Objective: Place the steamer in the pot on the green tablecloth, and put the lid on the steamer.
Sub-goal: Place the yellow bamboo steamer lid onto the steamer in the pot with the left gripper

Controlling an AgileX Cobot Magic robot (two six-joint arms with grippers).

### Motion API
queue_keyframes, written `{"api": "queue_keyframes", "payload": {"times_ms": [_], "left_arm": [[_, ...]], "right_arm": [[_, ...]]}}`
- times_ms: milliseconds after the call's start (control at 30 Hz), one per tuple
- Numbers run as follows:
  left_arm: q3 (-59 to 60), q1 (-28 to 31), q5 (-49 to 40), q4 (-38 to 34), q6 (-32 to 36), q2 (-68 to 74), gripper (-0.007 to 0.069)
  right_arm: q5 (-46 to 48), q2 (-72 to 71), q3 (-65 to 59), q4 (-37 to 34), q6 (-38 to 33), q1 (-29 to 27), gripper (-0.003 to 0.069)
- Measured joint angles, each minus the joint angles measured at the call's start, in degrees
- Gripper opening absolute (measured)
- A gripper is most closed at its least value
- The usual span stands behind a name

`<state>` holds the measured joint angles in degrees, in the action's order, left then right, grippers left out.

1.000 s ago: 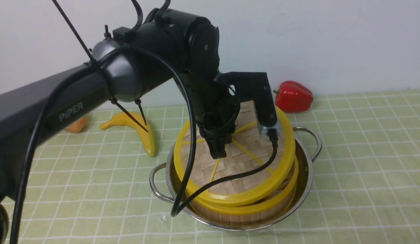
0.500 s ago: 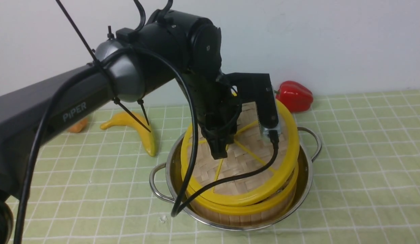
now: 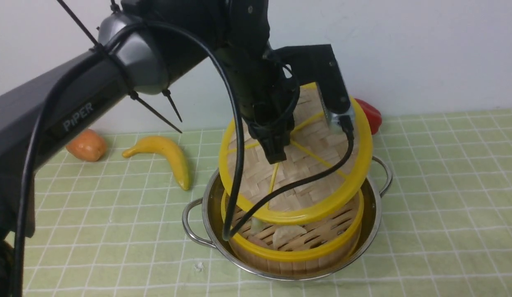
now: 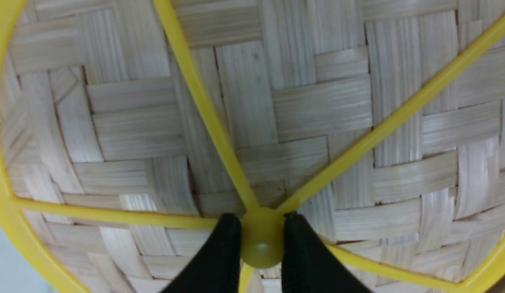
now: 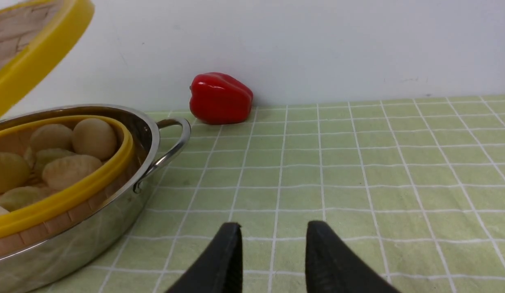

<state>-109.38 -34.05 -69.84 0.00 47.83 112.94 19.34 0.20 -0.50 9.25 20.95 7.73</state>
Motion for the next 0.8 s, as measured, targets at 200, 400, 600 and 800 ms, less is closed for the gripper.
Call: {"api": "queue_keyframes", "payload": {"times_ms": [200,400,600,800], "left_arm": [[0.0,0.0,-0.38,1.2,-3.63,1.58,0.0116],[1.49,0.0,-0.33,1.48,-7.05,0.61,0.0116],[8.23,0.06,-0.53,1.48,-7.7,-4.01,0.0116],[8.82,0.1,-0.44,0.72,-6.18,-3.57,0.0116]], "right_arm": [[-0.01,0.0,0.0,0.0,0.0,0.0,0.024],[-0.06,0.0,0.0,0.0,0.0,0.0,0.024],[-0.06,0.0,0.0,0.0,0.0,0.0,0.024],[-0.06,0.0,0.0,0.0,0.0,0.0,0.024]]}}
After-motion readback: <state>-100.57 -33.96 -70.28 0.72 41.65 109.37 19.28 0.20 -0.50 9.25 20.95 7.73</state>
